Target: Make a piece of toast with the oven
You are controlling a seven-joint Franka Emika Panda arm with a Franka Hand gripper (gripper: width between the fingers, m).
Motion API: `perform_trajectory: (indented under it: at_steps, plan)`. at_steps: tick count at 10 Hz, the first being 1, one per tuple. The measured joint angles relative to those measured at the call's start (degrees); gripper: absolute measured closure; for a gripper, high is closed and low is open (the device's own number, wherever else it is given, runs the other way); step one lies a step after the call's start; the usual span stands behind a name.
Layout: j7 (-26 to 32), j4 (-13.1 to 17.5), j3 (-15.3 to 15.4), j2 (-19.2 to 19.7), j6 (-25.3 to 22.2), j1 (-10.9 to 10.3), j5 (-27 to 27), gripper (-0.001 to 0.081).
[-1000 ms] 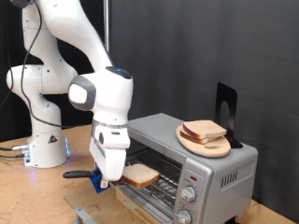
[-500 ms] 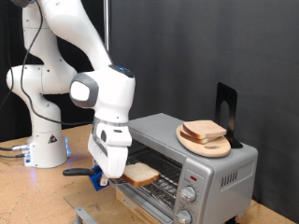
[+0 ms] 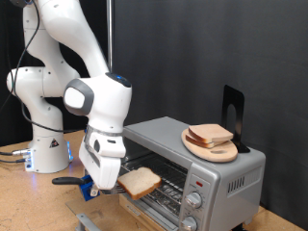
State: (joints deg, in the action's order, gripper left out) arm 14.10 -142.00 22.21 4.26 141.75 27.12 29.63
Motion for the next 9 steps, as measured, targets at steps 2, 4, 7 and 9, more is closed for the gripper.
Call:
perform_trajectory:
  at_steps: [2, 4, 7, 9]
  plan:
    - [0.1, -0.5, -0.3, 0.0, 0.8, 0.5, 0.0, 0.0315]
    - [2.1, -0.6, -0.4, -0.2, 1.8, 0.7, -2.4, 0.0315]
    - [7.1, -0.7, -0.2, -2.0, 3.3, 0.7, -9.1, 0.0315]
    - [6.3, -1.1, 0.8, -3.4, 3.4, 0.3, -9.7, 0.0315]
